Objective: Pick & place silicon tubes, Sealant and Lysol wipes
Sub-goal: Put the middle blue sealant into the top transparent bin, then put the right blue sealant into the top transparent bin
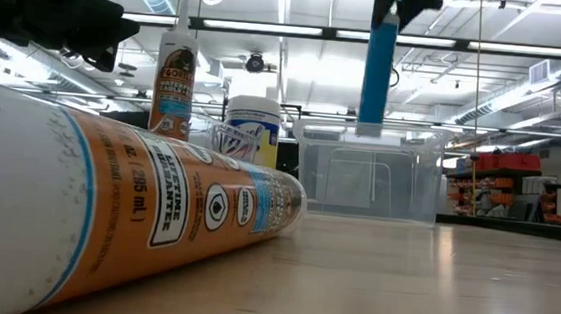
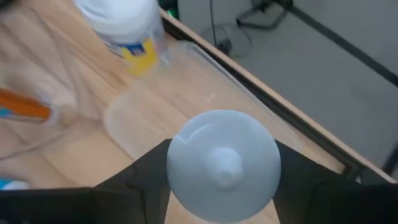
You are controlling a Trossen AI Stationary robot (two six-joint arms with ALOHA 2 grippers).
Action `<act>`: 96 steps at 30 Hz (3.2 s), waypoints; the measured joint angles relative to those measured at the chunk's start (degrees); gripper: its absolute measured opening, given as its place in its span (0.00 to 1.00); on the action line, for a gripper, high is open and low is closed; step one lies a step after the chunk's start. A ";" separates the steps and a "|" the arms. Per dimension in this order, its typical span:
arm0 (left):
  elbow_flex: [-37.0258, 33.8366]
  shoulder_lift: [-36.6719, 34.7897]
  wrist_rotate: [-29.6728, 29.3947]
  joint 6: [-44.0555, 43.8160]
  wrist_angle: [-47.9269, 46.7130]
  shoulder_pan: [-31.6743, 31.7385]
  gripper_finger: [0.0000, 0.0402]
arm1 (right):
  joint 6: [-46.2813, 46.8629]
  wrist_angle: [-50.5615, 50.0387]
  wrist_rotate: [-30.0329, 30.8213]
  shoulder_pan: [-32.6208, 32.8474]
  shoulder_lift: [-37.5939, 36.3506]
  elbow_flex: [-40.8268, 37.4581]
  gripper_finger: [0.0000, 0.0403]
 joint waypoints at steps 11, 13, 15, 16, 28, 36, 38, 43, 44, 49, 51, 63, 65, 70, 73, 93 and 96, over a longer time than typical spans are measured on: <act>0.00 0.00 0.00 0.00 0.07 0.00 0.35 | -3.00 10.73 -4.66 -4.44 0.03 -15.53 0.53; 0.00 0.00 0.00 0.02 0.07 -0.02 0.35 | -3.53 11.84 -4.74 -4.81 0.03 -17.70 0.53; 0.00 0.00 0.00 0.00 0.09 -0.02 0.35 | -3.67 12.65 -5.29 -5.41 0.04 -19.44 0.53; 0.00 0.00 0.00 0.00 0.09 -0.01 0.35 | -3.76 13.06 -5.82 -5.74 0.05 -20.14 0.53; 0.00 0.00 0.00 0.02 0.09 -0.02 0.35 | -5.09 19.85 -8.79 -7.97 0.00 -27.02 0.53; 0.00 0.00 0.00 0.02 0.09 0.00 0.35 | -5.87 20.60 -8.94 -8.28 -0.02 -27.23 0.53; 0.00 0.00 0.00 0.00 0.09 0.00 0.35 | -5.98 21.03 -8.94 -8.34 -0.02 -27.23 0.53; 0.00 0.00 0.00 0.00 0.09 -0.02 0.35 | -6.36 22.29 -9.02 -8.34 0.09 -27.23 0.53; 0.00 0.00 0.00 0.01 0.09 -0.02 0.35 | -6.36 22.17 -9.04 -8.37 0.11 -27.23 0.53; 0.00 0.00 0.00 0.02 0.11 -0.01 0.35 | -6.30 22.46 -9.83 -8.43 0.81 -27.44 0.53; 0.00 0.00 0.00 0.00 0.11 -0.02 0.35 | -6.36 23.06 -10.18 -8.45 0.95 -28.16 0.53; 0.00 0.00 0.00 0.00 0.11 0.00 0.35 | -7.20 26.82 -11.71 -8.93 0.88 -31.06 0.56; 0.00 0.01 0.00 0.02 0.11 -0.01 0.35 | -7.22 26.80 -11.71 -9.08 0.88 -31.08 0.59; 0.00 0.00 0.00 0.00 0.11 -0.02 0.35 | -7.19 26.26 -11.69 -9.12 0.94 -31.21 0.63; -0.02 0.00 0.00 0.02 0.11 -0.02 0.35 | -7.17 26.03 -11.65 -9.12 0.90 -31.27 0.65; -0.02 0.00 0.00 0.01 0.11 -0.01 0.35 | -6.65 9.31 -9.52 -8.92 0.83 -13.74 0.65; -0.02 0.00 0.00 0.00 0.11 -0.01 0.35 | -3.65 1.34 -9.19 -7.74 0.79 -9.33 0.65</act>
